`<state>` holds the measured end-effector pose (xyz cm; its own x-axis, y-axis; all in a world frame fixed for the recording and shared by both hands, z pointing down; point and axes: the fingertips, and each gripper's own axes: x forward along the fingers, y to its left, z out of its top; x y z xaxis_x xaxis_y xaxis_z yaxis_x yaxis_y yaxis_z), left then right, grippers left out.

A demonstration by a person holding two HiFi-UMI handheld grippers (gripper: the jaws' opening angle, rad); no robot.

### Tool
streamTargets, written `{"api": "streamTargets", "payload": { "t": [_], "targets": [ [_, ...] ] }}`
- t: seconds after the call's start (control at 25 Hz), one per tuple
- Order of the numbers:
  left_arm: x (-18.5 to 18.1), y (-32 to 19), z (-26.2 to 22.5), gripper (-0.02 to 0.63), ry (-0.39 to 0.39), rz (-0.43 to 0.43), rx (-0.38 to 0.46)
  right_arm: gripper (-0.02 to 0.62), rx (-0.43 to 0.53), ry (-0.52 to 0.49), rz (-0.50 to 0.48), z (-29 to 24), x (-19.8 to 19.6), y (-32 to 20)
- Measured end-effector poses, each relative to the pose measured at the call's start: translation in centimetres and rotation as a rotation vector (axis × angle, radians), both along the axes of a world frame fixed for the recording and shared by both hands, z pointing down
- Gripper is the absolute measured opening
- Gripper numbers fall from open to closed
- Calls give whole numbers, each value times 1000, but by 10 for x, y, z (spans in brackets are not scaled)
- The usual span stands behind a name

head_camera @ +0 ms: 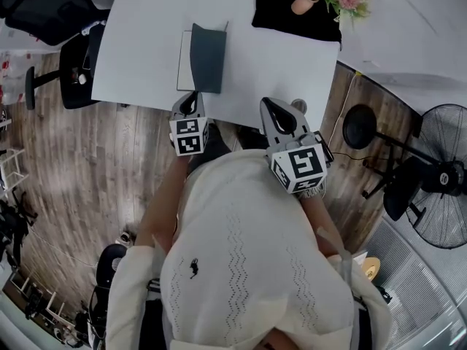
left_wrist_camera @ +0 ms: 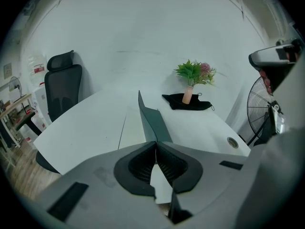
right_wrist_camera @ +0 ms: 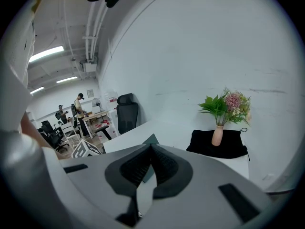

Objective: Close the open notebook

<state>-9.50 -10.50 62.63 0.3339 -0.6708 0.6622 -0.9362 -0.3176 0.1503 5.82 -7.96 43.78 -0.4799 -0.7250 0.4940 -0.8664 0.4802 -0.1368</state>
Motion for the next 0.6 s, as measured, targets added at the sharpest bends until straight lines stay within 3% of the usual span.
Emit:
{"api": "streamTargets", "payload": {
  "t": [0.2, 0.36, 0.6],
  "targets": [
    [-8, -1, 6, 17, -7, -25, -20, 2, -4, 6, -1, 2, -2, -2],
    [-27, -1, 16, 17, -14, -91, -61, 2, -6, 10, -6, 3, -6, -2],
    [-45, -4, 31, 18, 29, -156, -131, 2, -6, 14, 6, 5, -7, -4]
  ]
}}
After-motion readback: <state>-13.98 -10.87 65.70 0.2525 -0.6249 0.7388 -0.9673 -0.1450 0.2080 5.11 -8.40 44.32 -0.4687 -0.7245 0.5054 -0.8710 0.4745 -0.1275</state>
